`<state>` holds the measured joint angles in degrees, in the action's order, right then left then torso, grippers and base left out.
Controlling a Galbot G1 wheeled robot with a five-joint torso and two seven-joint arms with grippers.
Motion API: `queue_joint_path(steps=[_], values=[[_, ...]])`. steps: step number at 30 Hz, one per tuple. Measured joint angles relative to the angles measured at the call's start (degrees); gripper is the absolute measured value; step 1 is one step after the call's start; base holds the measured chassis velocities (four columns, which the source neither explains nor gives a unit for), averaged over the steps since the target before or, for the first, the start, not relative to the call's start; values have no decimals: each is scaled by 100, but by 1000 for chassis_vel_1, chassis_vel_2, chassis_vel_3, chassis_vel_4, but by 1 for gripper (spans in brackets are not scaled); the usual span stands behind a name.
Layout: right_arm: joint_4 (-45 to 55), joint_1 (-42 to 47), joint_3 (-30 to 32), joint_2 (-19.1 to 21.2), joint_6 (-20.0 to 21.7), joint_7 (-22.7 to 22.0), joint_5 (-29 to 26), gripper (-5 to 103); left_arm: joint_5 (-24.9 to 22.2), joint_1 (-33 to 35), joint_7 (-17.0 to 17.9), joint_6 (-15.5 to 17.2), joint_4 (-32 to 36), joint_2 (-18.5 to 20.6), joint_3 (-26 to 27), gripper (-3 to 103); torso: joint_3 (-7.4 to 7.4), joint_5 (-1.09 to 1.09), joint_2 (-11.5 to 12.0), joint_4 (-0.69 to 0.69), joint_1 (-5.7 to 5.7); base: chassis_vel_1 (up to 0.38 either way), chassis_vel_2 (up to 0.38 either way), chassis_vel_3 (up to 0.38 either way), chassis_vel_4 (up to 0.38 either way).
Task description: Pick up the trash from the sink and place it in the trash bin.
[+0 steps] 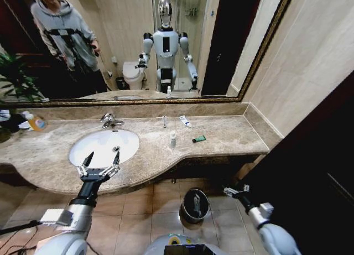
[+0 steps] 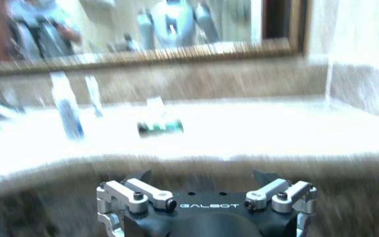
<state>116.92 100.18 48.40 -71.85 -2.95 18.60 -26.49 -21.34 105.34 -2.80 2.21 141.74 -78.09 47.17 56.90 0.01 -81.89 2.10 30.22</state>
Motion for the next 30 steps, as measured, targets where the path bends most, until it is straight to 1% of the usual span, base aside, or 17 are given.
queue_joint_path(steps=[3,5,6,7,8,10,12,16,17,19,20,22,23,26,27,29,30], values=[[477,-248,-50,19,198,-41,-185,100,0,0,0,0,0,0,0,100,0,-1,0,0,0,0,0,0,0],[617,-707,-262,149,524,-155,-308,100,0,0,0,0,0,0,0,100,0,-2,0,1,1,0,0,0,0],[590,-974,-420,227,567,-275,-308,100,0,0,-1,0,0,0,0,100,0,0,0,1,1,0,0,0,0],[590,-974,-420,227,567,-275,-308,100,0,0,-1,0,0,0,0,100,0,0,0,1,1,0,0,0,0],[511,-1244,-550,285,593,-340,-272,100,0,0,0,0,0,0,0,100,1,-1,0,4,1,0,0,0,0],[338,-1668,-751,349,730,-400,-141,100,0,0,0,0,0,0,0,100,1,0,1,3,2,0,0,0,0],[251,-1861,-851,390,802,-418,-137,100,0,0,0,0,0,0,0,100,1,-1,1,3,2,0,0,0,0],[-76,-2236,-1045,515,983,-216,-21,100,0,0,0,0,0,0,0,100,1,-2,1,0,2,0,0,0,0],[-271,-2453,-1224,586,1037,-194,56,100,0,0,0,0,0,0,0,100,1,-1,1,0,1,0,0,0,0],[-600,-2809,-1537,636,1006,-250,268,100,0,0,0,0,0,0,0,100,1,-2,1,1,1,0,0,0,0],[-600,-2809,-1537,636,1006,-250,268,100,0,0,0,0,0,0,0,100,1,-2,1,1,1,0,0,0,0],[-1074,-3341,-1948,643,892,-318,619,100,0,0,-1,0,0,0,0,100,1,-1,1,1,2,0,0,0,0],[-1074,-3341,-1948,643,892,-318,619,100,0,0,-1,0,0,0,0,100,1,-1,1,1,2,0,0,0,0],[-1613,-3898,-2457,609,826,-393,915,100,0,0,0,0,0,0,0,100,1,-1,1,2,2,0,0,0,0],[-1613,-3898,-2457,609,826,-393,915,100,0,0,0,0,0,0,0,100,1,-1,1,2,2,0,0,0,0],[-2003,-4205,-2791,551,757,-405,1024,100,0,0,0,0,0,0,0,100,1,-3,1,1,2,0,0,0,0],[-2003,-4205,-2791,551,757,-405,1024,100,0,0,0,0,0,0,0,100,1,-3,1,1,2,0,0,0,0]])
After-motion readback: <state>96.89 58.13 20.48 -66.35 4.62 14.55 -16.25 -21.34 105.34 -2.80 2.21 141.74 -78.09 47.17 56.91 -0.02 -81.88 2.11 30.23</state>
